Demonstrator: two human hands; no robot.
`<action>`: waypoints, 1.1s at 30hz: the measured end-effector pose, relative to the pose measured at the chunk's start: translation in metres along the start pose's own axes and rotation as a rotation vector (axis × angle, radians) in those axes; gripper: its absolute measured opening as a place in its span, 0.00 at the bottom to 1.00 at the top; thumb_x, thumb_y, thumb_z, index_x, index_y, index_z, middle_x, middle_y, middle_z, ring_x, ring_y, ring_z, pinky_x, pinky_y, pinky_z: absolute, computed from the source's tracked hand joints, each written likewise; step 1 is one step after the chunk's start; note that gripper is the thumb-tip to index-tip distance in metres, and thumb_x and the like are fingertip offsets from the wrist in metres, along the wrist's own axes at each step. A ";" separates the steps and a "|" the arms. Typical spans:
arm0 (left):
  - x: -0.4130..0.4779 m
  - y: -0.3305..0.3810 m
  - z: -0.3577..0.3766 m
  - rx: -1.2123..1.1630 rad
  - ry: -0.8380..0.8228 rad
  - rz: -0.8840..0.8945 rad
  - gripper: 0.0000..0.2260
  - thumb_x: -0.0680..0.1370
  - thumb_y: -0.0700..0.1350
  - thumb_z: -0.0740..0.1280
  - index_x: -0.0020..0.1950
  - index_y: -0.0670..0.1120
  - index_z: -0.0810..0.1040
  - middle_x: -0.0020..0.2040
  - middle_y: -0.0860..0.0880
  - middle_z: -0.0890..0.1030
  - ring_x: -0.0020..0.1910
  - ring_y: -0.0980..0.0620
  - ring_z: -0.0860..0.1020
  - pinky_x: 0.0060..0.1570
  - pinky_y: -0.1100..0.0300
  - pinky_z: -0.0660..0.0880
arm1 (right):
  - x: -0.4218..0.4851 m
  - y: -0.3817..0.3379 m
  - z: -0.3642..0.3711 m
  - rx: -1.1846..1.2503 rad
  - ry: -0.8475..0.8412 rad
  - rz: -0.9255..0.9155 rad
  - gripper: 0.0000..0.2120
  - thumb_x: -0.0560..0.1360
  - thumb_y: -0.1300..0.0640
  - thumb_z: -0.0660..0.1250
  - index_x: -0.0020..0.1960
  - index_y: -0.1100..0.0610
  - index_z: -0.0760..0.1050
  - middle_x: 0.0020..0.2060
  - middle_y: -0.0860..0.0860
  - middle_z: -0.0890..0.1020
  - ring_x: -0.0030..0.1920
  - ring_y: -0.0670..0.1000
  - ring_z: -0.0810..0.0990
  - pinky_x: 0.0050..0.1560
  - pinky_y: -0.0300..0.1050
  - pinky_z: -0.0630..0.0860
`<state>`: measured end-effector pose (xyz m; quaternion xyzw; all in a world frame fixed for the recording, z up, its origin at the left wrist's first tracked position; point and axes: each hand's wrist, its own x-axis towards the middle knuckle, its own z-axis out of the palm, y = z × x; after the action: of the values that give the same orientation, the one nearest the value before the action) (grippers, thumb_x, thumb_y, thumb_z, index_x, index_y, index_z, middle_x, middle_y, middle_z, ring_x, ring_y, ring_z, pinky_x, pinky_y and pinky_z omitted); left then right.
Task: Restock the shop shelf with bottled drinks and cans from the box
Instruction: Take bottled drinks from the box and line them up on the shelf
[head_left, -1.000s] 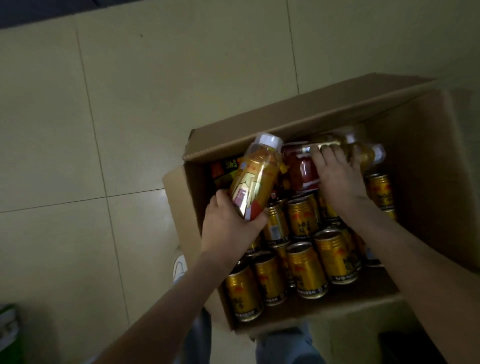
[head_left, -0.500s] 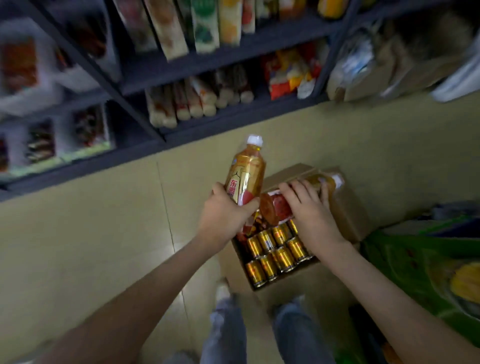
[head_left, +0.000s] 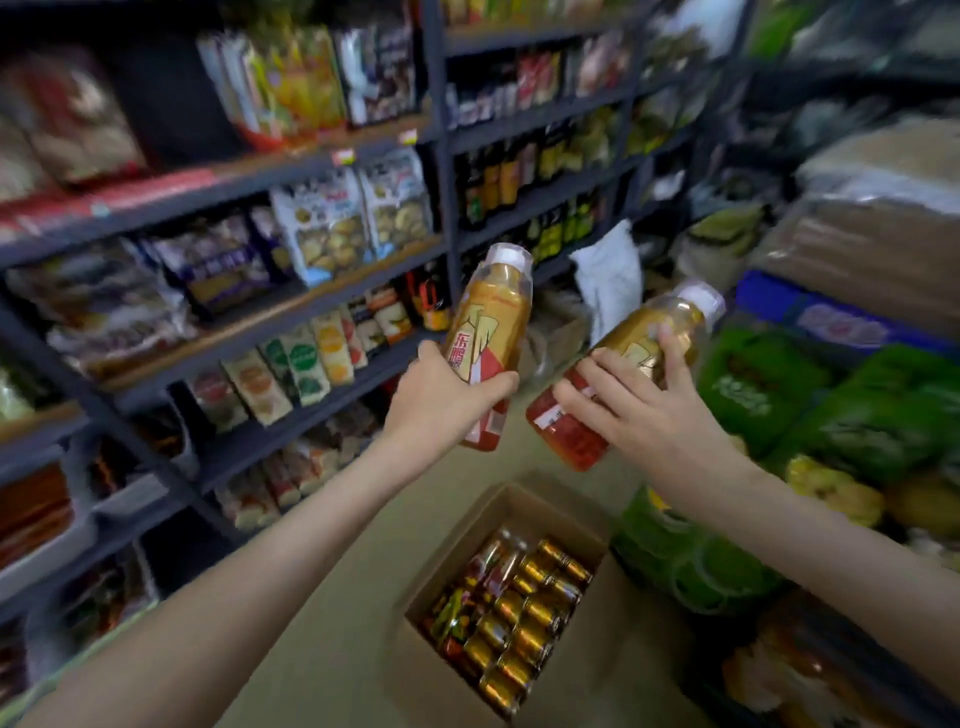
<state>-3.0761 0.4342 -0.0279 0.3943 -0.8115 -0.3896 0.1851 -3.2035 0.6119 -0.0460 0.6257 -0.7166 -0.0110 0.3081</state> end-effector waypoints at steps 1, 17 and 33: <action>-0.011 0.021 -0.003 -0.029 -0.018 0.046 0.28 0.68 0.61 0.72 0.59 0.48 0.66 0.50 0.51 0.76 0.45 0.53 0.77 0.36 0.60 0.73 | -0.011 0.013 -0.023 -0.057 0.021 0.008 0.36 0.58 0.67 0.73 0.66 0.59 0.68 0.58 0.62 0.78 0.61 0.62 0.76 0.60 0.78 0.62; -0.281 0.320 0.141 -0.443 -0.029 0.644 0.24 0.69 0.60 0.73 0.54 0.49 0.67 0.47 0.54 0.77 0.43 0.57 0.76 0.35 0.64 0.70 | -0.327 0.177 -0.328 -0.883 0.034 0.042 0.23 0.72 0.67 0.60 0.66 0.58 0.68 0.59 0.59 0.75 0.64 0.60 0.72 0.64 0.76 0.60; -0.398 0.506 0.299 -0.670 -0.198 0.896 0.31 0.70 0.58 0.73 0.65 0.46 0.63 0.58 0.50 0.72 0.54 0.54 0.74 0.43 0.67 0.70 | -0.543 0.322 -0.467 -1.137 -0.177 0.162 0.26 0.69 0.67 0.56 0.67 0.58 0.67 0.60 0.61 0.77 0.63 0.62 0.71 0.67 0.71 0.53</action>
<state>-3.2617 1.0867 0.1810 -0.1072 -0.7450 -0.5443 0.3705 -3.2626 1.3446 0.2290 0.3017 -0.6668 -0.4225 0.5346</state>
